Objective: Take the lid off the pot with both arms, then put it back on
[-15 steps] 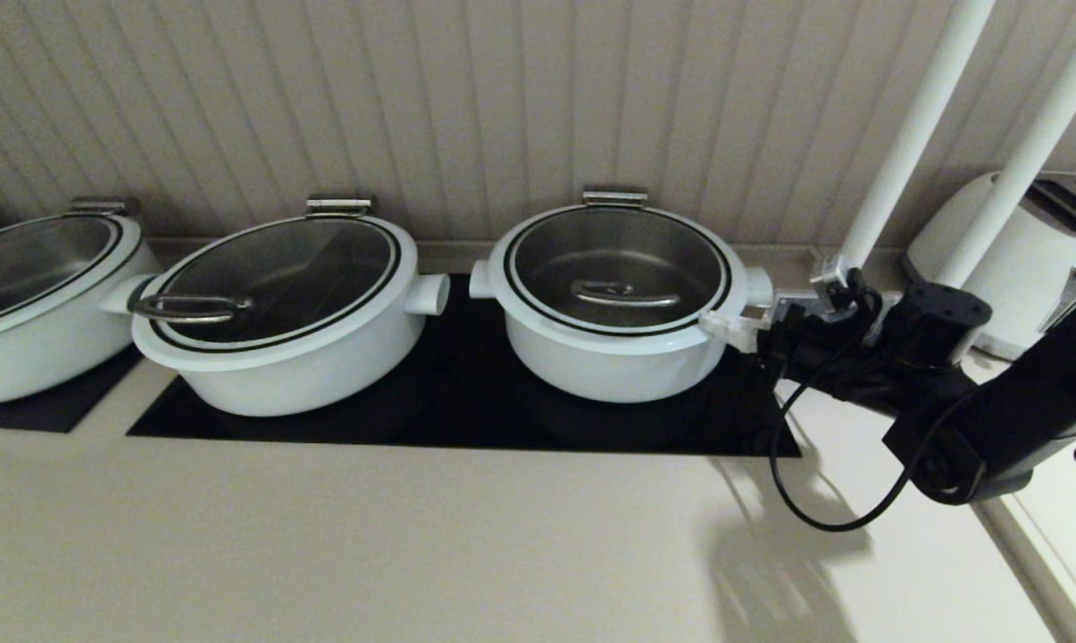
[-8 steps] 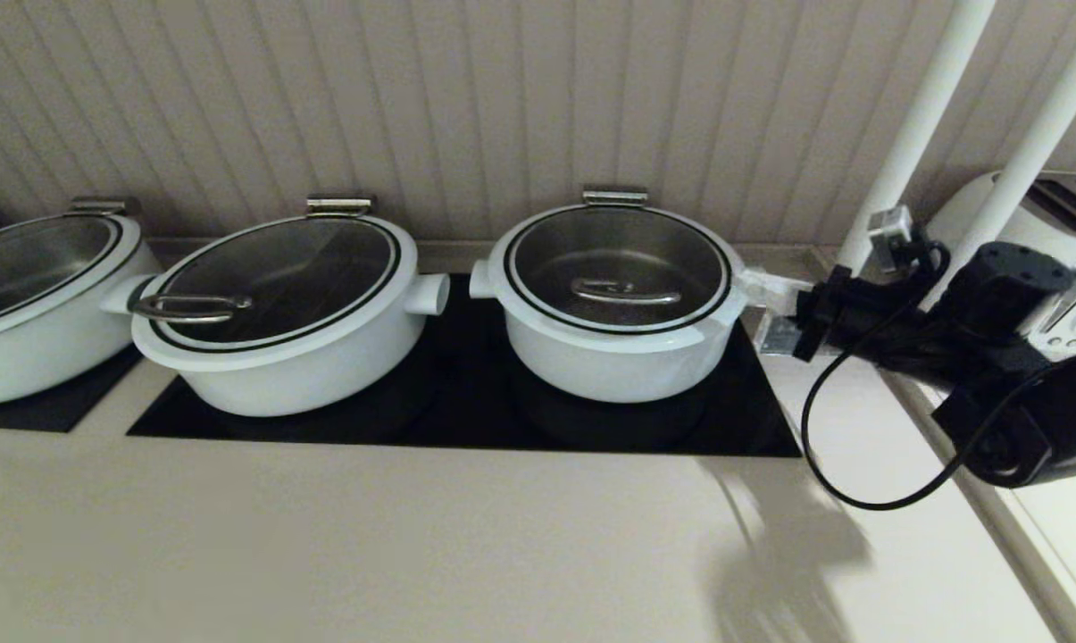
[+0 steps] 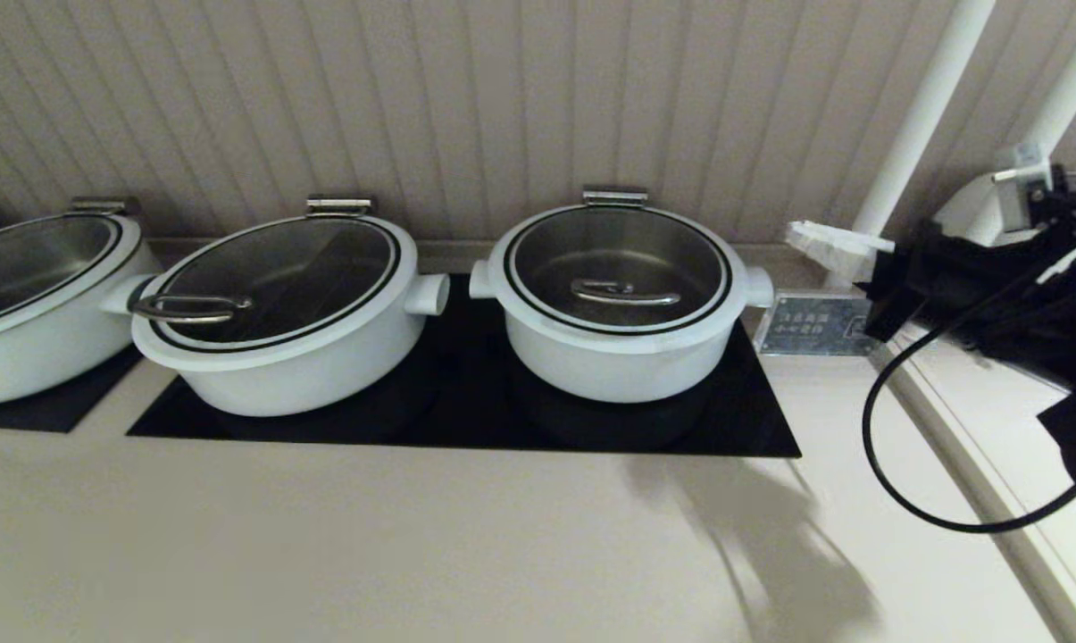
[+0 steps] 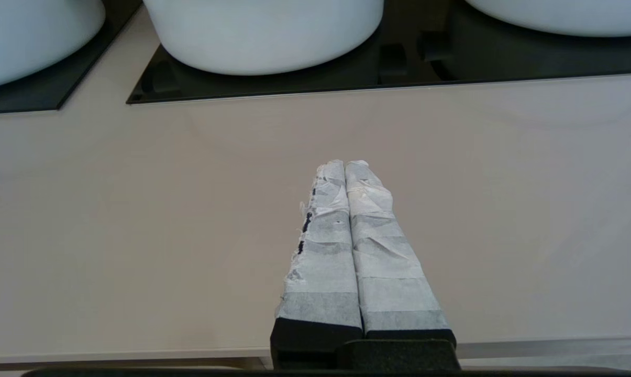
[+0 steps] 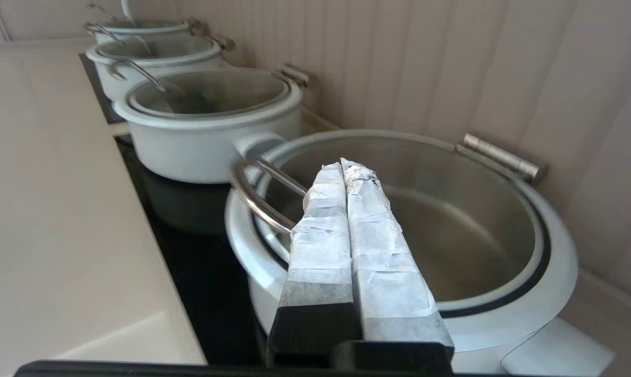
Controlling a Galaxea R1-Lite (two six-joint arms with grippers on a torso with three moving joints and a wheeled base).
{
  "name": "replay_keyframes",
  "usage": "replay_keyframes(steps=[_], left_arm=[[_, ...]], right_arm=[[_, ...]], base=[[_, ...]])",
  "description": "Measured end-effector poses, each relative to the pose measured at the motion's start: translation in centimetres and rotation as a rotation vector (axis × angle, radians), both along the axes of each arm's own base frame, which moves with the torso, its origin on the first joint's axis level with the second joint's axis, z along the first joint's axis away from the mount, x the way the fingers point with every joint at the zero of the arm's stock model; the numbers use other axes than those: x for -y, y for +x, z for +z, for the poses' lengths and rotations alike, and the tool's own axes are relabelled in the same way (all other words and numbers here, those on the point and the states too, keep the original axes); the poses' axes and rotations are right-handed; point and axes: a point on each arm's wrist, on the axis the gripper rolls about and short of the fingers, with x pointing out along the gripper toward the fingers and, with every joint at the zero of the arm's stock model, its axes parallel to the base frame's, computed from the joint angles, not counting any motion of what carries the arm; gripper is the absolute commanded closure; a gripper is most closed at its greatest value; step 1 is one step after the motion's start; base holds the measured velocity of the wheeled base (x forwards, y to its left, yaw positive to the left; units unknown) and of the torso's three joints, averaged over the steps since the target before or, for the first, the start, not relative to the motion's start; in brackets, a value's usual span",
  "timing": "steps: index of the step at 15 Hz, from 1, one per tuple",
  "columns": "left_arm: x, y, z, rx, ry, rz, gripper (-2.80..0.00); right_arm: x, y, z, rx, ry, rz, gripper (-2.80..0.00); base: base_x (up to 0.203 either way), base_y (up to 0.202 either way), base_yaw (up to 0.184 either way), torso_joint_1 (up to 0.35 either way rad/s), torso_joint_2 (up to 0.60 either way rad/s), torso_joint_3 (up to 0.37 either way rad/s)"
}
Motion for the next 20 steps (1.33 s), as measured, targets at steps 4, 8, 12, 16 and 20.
replay_keyframes(steps=[4, 8, 12, 16, 20], left_arm=[[0.0, 0.0, 0.0, 0.000, 0.000, 0.000, 0.00], [0.0, 0.0, 0.0, 0.000, 0.000, 0.000, 0.00], [0.0, 0.0, 0.0, 0.000, 0.000, 0.000, 0.00], [0.0, 0.0, 0.0, 0.000, 0.000, -0.001, 0.00], [0.0, 0.0, 0.0, 0.001, 0.000, 0.000, 0.00]], right_arm=[[0.7, -3.8, 1.6, 0.022, 0.004, -0.027, 0.00], [3.0, -7.6, 2.0, -0.043, 0.003, -0.231, 0.00], [4.8, -13.0, -0.6, -0.159, -0.005, -0.369, 0.00], [4.4, -19.6, -3.8, -0.307, 0.002, -0.475, 0.00], [4.0, -24.1, -8.7, -0.493, -0.014, -0.716, 0.00]], base=[[0.000, 0.000, 0.000, 0.000, 0.00, 0.000], [0.000, 0.000, 0.000, 0.000, 0.00, 0.000], [0.000, 0.000, 0.000, 0.000, 0.00, 0.000], [0.000, 0.000, 0.000, 0.000, 0.00, 0.000], [0.000, 0.000, 0.000, 0.000, 0.00, 0.000]])
